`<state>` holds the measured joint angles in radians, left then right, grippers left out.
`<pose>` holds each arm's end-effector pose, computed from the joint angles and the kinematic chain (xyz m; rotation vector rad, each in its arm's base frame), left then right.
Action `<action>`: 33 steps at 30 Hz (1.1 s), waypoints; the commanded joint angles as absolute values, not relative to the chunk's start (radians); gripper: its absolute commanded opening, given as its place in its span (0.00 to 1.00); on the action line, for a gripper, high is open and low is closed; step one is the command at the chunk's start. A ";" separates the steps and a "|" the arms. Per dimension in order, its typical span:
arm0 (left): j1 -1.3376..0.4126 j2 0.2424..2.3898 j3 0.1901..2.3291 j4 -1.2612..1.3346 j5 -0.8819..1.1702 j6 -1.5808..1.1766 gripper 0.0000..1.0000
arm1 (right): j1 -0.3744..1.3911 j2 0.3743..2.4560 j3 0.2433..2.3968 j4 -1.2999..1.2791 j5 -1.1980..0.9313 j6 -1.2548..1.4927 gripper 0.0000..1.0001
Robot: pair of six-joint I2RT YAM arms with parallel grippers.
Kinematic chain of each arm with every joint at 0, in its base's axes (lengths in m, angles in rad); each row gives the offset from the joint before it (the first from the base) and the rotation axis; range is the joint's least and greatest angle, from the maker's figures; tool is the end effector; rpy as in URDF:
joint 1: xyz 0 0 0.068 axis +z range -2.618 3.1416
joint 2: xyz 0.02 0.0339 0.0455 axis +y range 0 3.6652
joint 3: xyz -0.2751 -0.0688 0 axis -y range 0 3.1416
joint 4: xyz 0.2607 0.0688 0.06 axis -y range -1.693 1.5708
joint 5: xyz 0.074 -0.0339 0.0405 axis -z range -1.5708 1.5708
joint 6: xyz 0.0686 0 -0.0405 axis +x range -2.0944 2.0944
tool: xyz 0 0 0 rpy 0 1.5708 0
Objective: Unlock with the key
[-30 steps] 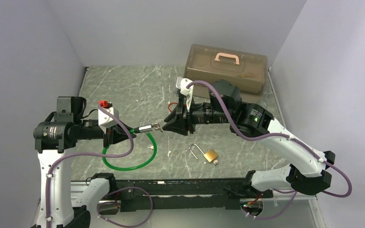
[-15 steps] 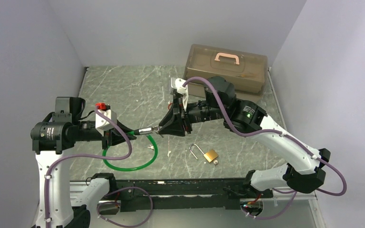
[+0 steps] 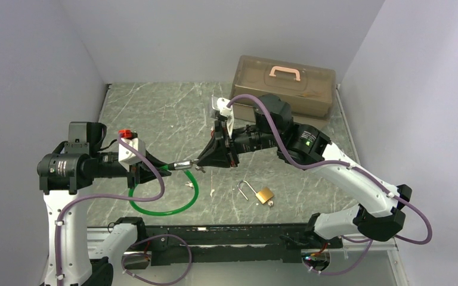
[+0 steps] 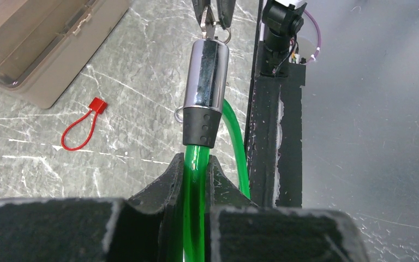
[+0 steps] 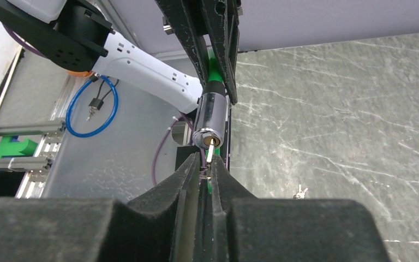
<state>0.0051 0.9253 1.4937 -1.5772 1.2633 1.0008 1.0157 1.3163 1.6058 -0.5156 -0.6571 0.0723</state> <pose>0.0927 -0.0649 0.4440 1.2602 1.4782 -0.9539 0.1270 0.2843 0.4829 -1.3203 1.4555 1.3346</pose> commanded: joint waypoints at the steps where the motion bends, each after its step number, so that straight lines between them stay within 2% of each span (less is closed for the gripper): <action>1: 0.007 0.926 1.539 -1.573 1.344 1.003 0.00 | 1.015 1.328 1.609 -0.451 -0.703 0.082 0.12; 8: 0.006 0.927 1.539 -1.531 1.352 0.959 0.00 | 1.015 1.356 1.589 -0.414 -0.742 0.111 0.00; 13: 0.006 0.927 1.536 -1.431 1.351 0.869 0.00 | 1.015 1.377 1.553 -0.336 -0.778 0.168 0.00; 19: -0.018 0.901 1.539 -1.188 1.259 0.701 0.00 | 1.016 1.421 1.542 -0.250 -0.777 0.289 0.00; 25: -0.055 0.927 1.649 -1.200 1.087 0.841 0.00 | 0.984 1.501 1.578 -0.202 -0.780 0.542 0.00; 33: -0.080 0.867 1.604 -1.113 0.971 0.923 0.00 | 0.925 1.502 1.555 -0.127 -0.770 0.770 0.00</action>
